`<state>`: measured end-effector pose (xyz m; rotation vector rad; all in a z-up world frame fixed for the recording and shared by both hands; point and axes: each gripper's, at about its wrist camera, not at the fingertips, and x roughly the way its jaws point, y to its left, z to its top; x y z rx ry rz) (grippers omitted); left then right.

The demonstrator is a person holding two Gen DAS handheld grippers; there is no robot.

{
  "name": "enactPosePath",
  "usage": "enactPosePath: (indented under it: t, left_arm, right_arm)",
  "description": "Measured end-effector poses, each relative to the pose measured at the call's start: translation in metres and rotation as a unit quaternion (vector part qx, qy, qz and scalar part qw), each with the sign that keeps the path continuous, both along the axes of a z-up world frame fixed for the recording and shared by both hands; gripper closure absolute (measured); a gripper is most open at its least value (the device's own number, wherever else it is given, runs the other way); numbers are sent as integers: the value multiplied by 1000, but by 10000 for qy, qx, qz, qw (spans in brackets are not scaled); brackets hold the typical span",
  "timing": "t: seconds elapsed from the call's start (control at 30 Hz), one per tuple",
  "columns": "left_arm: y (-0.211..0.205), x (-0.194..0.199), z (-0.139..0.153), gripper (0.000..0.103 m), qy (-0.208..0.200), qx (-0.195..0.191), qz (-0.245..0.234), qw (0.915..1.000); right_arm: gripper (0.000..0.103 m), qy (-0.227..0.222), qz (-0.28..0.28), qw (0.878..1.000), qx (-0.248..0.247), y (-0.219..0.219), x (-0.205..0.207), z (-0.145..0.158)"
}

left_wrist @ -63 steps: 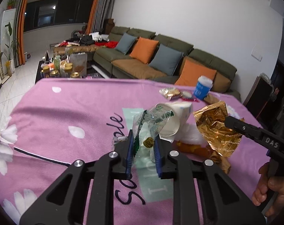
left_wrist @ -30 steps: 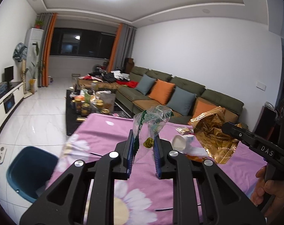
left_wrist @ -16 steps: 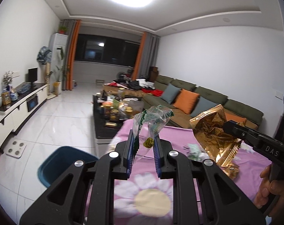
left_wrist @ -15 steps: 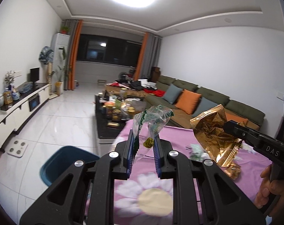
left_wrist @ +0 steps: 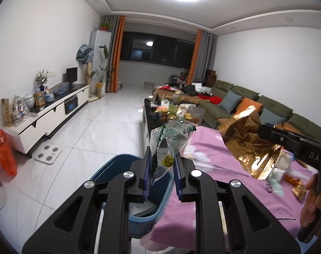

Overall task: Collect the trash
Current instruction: 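Carry the bag and gold wrapper to the teal bin and open both tools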

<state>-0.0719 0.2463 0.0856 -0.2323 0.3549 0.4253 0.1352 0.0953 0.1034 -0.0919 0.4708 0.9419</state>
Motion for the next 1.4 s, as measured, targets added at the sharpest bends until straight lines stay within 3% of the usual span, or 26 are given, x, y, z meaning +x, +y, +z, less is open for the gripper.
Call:
enactPosePath:
  t: [0.17, 0.33, 0.53, 1.03, 1.13, 1.2, 1.27, 1.4]
  left_arm:
    - [33, 14, -21, 84, 321, -184, 214, 9991]
    - [50, 59, -43, 84, 594, -361, 314, 9971]
    - [68, 101, -71, 83, 977, -615, 421, 9924]
    - [122, 157, -143, 80, 1503, -1160, 555, 9802]
    - [122, 162, -150, 77, 1542, -1219, 540, 9790]
    - [123, 167, -153, 67, 1551, -1210, 563, 9788]
    - [126, 171, -156, 61, 1542, -1219, 570, 9788]
    - [126, 173, -158, 52, 1536, -1244, 615, 9783]
  right_arm:
    - [88, 183, 233, 9992, -281, 38, 16, -13]
    - [88, 413, 417, 9958, -704, 78, 33, -36]
    - [88, 713, 590, 9888, -1173, 121, 50, -66]
    - [88, 1114, 725, 9669, -2177, 193, 68, -122]
    - [88, 1223, 719, 9641, -2245, 198, 72, -129]
    - [86, 1266, 706, 9630, -2270, 200, 74, -132]
    - [73, 1316, 643, 9627, -2276, 201, 75, -134]
    - [73, 1273, 569, 9661, -2174, 197, 77, -130]
